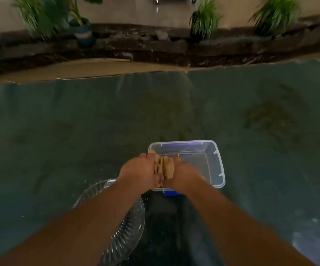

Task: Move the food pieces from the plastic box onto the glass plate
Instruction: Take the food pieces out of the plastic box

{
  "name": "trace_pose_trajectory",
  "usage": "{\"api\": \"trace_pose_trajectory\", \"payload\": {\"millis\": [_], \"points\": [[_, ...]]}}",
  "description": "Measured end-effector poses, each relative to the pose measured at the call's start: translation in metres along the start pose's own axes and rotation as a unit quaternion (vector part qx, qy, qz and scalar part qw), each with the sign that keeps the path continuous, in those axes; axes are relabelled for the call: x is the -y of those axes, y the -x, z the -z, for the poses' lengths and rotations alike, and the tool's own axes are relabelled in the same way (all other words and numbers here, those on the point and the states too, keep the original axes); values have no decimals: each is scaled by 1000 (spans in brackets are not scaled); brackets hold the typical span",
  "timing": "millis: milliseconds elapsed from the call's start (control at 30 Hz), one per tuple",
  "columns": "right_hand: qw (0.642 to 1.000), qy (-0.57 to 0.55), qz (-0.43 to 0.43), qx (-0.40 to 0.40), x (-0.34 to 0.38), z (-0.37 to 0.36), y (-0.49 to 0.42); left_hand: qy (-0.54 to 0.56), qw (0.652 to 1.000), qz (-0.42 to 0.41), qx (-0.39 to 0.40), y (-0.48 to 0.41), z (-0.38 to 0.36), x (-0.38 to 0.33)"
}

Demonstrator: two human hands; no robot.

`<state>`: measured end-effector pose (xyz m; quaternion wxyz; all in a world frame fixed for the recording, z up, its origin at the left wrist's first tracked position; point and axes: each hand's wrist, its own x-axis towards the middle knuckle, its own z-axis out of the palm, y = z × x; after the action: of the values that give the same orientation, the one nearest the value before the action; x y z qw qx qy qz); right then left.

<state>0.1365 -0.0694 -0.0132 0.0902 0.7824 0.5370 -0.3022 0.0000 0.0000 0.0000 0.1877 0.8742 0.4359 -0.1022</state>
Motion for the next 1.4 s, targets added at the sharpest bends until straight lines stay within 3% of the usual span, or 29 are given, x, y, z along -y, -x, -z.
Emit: {"api": "trace_pose_trajectory", "payload": {"millis": [133,267,367,433,567,900,1133,1400], "points": [[997,-35,66,26,-8,2,-11,-33,998,-30,-50,-12,-6,-11],[988,-148,45,17,-15,-1,-14,-50,999,20,2,-22,-12,-22],[996,-52,47,50,-14,-2,-21,-41,998,47,23,-28,-16,-29],[996,-66,46,45,-16,-8,-25,-6,997,71,24,-30,-18,-32],[982,-184,-9,-33,-22,-24,-24,27,996,80,15,-29,-18,-35],[964,-241,-61,-96,-12,-24,-12,119,987,110,-2,-20,-13,-36],[949,-257,-52,-175,1,1,7,314,938,140,-37,-5,11,-28],[926,-337,12,-169,57,34,34,433,881,166,-96,40,55,33]]}}
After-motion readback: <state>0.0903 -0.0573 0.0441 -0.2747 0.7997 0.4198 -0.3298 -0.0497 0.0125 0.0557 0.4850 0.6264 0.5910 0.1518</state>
